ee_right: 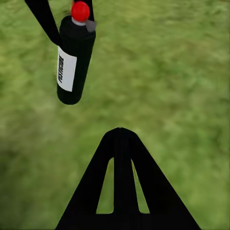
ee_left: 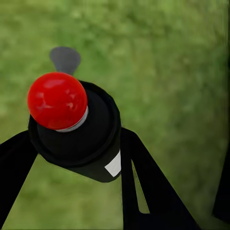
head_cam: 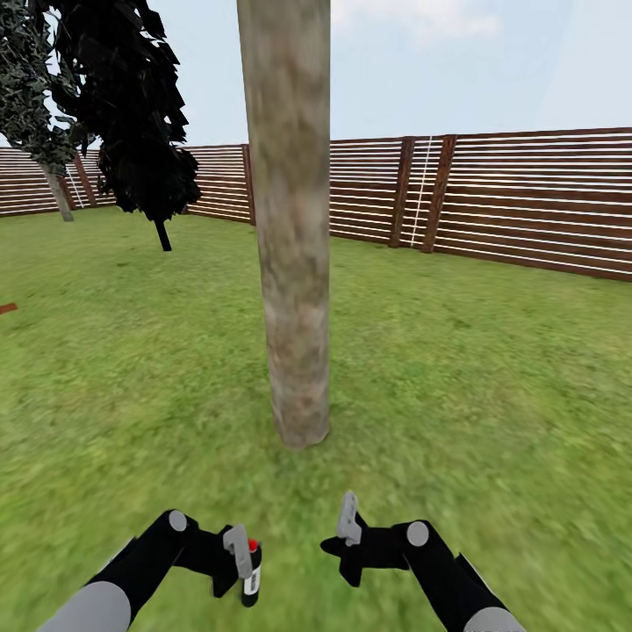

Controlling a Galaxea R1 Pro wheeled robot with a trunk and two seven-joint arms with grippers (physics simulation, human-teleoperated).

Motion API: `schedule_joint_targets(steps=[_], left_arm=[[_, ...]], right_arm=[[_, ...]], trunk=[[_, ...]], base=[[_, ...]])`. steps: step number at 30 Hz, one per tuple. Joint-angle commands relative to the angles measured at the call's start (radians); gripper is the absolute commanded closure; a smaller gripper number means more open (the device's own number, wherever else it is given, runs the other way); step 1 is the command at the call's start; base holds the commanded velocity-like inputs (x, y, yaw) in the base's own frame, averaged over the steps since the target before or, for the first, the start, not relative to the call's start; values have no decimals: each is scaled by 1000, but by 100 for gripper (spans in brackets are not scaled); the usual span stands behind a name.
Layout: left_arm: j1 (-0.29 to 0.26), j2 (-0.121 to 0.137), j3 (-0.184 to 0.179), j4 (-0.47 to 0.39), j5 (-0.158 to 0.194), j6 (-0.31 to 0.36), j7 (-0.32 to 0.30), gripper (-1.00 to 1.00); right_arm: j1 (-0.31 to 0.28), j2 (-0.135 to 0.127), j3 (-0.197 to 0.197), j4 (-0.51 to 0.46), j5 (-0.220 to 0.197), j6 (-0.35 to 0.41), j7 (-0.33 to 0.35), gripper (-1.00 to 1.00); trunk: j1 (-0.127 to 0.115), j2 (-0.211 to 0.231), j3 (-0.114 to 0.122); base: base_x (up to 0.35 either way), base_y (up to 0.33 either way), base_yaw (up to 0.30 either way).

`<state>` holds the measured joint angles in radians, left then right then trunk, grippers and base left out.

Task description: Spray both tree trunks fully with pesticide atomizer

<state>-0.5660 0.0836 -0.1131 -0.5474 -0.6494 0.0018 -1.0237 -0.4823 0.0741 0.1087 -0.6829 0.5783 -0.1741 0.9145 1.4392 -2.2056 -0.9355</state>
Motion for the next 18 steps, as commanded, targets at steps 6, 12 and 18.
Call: schedule_joint_targets(steps=[6, 12, 18], left_arm=[[-2, -20, -84, -2, -2, 2, -1, 100], [-2, -60, -89, -3, -3, -2, -2, 100], [-2, -92, -90, -3, -3, -3, -2, 100]], right_arm=[[-5, 10, -1, 0, 10, -8, 2, 100], [-6, 21, -1, 0, 11, -8, 3, 100], [-6, 21, -1, 0, 12, -8, 3, 100]], trunk=[[0, 0, -1], [0, 0, -1], [0, 0, -1]], base=[[0, 0, 0], [0, 0, 0], [0, 0, 0]])
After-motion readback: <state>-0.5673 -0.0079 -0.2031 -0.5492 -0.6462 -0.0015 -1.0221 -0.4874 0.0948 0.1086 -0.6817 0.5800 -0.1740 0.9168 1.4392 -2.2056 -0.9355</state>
